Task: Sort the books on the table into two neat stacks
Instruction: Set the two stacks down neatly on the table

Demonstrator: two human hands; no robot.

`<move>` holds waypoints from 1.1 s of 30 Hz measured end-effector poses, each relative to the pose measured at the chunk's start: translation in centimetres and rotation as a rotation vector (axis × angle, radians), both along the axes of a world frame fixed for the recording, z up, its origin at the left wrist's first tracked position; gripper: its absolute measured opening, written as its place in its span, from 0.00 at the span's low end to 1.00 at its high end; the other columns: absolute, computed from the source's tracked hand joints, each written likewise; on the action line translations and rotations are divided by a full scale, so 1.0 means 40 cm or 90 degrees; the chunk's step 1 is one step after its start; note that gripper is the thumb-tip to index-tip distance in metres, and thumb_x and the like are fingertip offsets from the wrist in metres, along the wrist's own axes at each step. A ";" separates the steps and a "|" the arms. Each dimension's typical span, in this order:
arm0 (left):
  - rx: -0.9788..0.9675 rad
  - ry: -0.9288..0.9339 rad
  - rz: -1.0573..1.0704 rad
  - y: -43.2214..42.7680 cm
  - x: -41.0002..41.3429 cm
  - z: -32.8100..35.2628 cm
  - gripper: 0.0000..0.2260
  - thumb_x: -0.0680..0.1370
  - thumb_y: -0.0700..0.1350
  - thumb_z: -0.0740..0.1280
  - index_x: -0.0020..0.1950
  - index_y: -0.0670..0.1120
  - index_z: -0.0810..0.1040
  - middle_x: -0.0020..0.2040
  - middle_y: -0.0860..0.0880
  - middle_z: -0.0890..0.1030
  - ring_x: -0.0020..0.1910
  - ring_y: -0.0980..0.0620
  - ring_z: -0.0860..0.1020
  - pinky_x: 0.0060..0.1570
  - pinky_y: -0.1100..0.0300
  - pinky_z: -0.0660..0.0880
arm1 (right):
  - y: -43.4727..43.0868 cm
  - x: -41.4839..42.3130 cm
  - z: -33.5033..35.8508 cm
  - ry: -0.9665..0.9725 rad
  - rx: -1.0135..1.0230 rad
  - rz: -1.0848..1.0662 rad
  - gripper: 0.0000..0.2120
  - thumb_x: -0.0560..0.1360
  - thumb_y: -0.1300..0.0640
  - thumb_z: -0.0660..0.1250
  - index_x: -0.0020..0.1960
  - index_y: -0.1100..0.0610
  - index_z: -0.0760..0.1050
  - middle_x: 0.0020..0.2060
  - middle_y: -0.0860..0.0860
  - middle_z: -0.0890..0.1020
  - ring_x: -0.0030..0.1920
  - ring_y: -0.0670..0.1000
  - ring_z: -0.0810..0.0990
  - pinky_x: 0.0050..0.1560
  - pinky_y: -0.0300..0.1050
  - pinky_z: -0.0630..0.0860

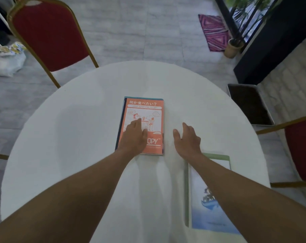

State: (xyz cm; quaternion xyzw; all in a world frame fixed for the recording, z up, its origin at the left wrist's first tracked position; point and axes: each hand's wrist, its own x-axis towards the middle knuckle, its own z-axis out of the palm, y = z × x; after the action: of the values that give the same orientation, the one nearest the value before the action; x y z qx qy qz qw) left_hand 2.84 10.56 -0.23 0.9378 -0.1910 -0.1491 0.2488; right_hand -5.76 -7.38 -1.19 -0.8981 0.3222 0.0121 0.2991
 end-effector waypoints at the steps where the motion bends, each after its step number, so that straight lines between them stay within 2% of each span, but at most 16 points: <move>1: 0.005 -0.011 -0.018 -0.018 -0.031 0.007 0.24 0.83 0.49 0.56 0.76 0.40 0.61 0.72 0.40 0.69 0.70 0.41 0.68 0.67 0.47 0.68 | -0.018 -0.032 0.007 0.001 -0.008 0.000 0.27 0.82 0.45 0.54 0.76 0.58 0.61 0.72 0.56 0.68 0.71 0.57 0.67 0.72 0.53 0.56; 4: 0.007 0.008 -0.053 -0.068 -0.129 0.011 0.21 0.83 0.49 0.57 0.72 0.38 0.67 0.68 0.37 0.71 0.67 0.39 0.69 0.65 0.47 0.67 | -0.059 -0.139 0.018 0.005 -0.038 -0.003 0.26 0.81 0.46 0.56 0.74 0.59 0.62 0.71 0.56 0.68 0.70 0.57 0.67 0.71 0.54 0.56; 8: 0.052 0.116 -0.068 -0.130 -0.273 -0.005 0.24 0.83 0.54 0.57 0.67 0.35 0.71 0.65 0.34 0.70 0.67 0.36 0.67 0.66 0.48 0.64 | -0.110 -0.287 0.016 0.008 -0.088 -0.026 0.24 0.79 0.46 0.59 0.70 0.59 0.64 0.70 0.55 0.67 0.73 0.56 0.61 0.70 0.58 0.58; 11: 0.112 0.184 -0.084 -0.168 -0.371 -0.024 0.27 0.83 0.58 0.54 0.68 0.36 0.71 0.68 0.34 0.68 0.69 0.35 0.65 0.68 0.46 0.63 | -0.138 -0.386 0.004 0.008 -0.100 -0.060 0.28 0.77 0.44 0.62 0.71 0.59 0.63 0.69 0.54 0.68 0.72 0.56 0.62 0.68 0.58 0.62; 15: 0.112 0.221 -0.078 -0.199 -0.471 -0.057 0.24 0.83 0.57 0.54 0.66 0.39 0.72 0.65 0.36 0.70 0.67 0.37 0.66 0.67 0.48 0.65 | -0.149 -0.486 -0.029 0.056 -0.070 -0.134 0.34 0.75 0.38 0.64 0.71 0.58 0.63 0.68 0.57 0.67 0.69 0.59 0.63 0.67 0.58 0.62; 20: 0.071 0.215 -0.008 -0.221 -0.532 -0.084 0.21 0.83 0.53 0.55 0.66 0.37 0.69 0.65 0.36 0.68 0.66 0.38 0.66 0.66 0.50 0.64 | -0.137 -0.554 -0.076 0.079 0.055 -0.174 0.32 0.76 0.37 0.63 0.67 0.62 0.67 0.64 0.60 0.68 0.67 0.62 0.65 0.66 0.56 0.65; 26: -0.006 0.278 0.130 -0.247 -0.532 -0.072 0.20 0.81 0.50 0.59 0.69 0.40 0.69 0.67 0.40 0.67 0.67 0.40 0.67 0.68 0.49 0.65 | -0.141 -0.544 -0.076 0.050 0.136 -0.217 0.34 0.76 0.39 0.65 0.69 0.63 0.66 0.66 0.60 0.67 0.68 0.61 0.64 0.68 0.57 0.65; 30: -0.150 0.362 0.240 -0.250 -0.531 -0.054 0.16 0.79 0.47 0.61 0.63 0.40 0.70 0.63 0.44 0.67 0.59 0.44 0.74 0.62 0.46 0.75 | -0.131 -0.538 -0.068 0.048 0.149 -0.232 0.33 0.76 0.40 0.66 0.69 0.63 0.66 0.66 0.61 0.68 0.68 0.62 0.65 0.67 0.59 0.67; 33: -0.210 0.357 0.265 -0.243 -0.521 -0.033 0.14 0.80 0.46 0.60 0.62 0.41 0.67 0.60 0.47 0.63 0.54 0.47 0.74 0.60 0.48 0.77 | -0.117 -0.522 -0.057 0.021 0.171 -0.240 0.31 0.75 0.42 0.68 0.67 0.63 0.67 0.65 0.60 0.69 0.66 0.62 0.67 0.66 0.59 0.68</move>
State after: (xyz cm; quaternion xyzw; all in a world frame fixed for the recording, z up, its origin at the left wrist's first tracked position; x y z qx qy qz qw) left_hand -18.02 0.83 -1.53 0.8267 0.0576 -0.3135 0.4636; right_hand -26.66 -12.08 -3.46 -0.7738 0.4844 0.0134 0.4080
